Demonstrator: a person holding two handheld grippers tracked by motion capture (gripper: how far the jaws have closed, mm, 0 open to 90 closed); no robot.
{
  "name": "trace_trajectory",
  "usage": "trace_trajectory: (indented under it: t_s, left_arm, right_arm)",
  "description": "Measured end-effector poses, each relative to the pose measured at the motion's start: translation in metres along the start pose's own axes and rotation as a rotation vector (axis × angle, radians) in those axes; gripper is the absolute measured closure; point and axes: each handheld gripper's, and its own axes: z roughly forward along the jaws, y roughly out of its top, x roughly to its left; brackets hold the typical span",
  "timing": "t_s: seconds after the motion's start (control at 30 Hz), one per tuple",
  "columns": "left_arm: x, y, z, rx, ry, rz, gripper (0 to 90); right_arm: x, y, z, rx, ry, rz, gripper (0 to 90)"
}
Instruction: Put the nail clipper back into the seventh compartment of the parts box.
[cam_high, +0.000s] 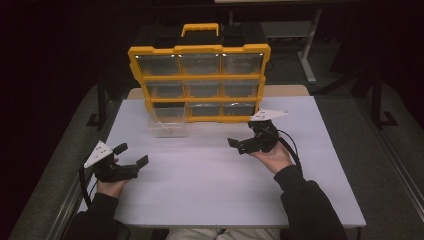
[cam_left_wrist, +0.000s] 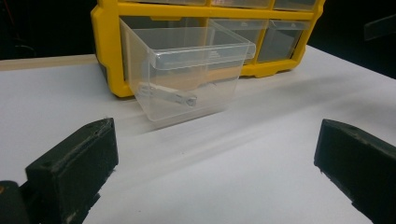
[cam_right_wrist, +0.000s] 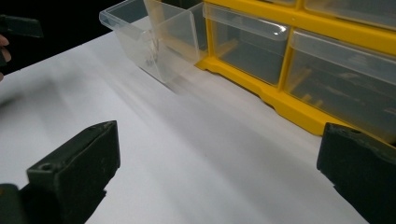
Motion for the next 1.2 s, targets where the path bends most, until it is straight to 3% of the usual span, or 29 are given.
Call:
trace_trajectory:
  t_s: [0.2, 0.47, 0.77, 0.97, 1.2]
  left_arm:
    - [0.0, 0.0, 0.0, 0.002, 0.003, 0.0, 0.0]
    - [0.0, 0.0, 0.0, 0.003, 0.005, 0.001, 0.0]
    - [0.002, -0.001, 0.002, 0.011, 0.01, 0.005, 0.0]
    - [0.001, 0.0, 0.002, 0.013, 0.006, 0.01, 0.0]
    - [0.001, 0.0, 0.002, 0.011, 0.003, 0.013, 0.0]
  right_arm:
    - [-0.005, -0.014, -0.018, -0.052, 0.015, 0.011, 0.0]
    - [-0.01, -0.033, -0.041, -0.094, -0.003, 0.026, 0.0]
    - [-0.013, -0.058, -0.057, -0.123, -0.063, 0.044, 0.0]
    - [-0.013, -0.072, -0.072, -0.182, -0.111, 0.03, 0.0]
    - [-0.017, -0.089, -0.086, -0.216, -0.133, 0.074, 0.0]
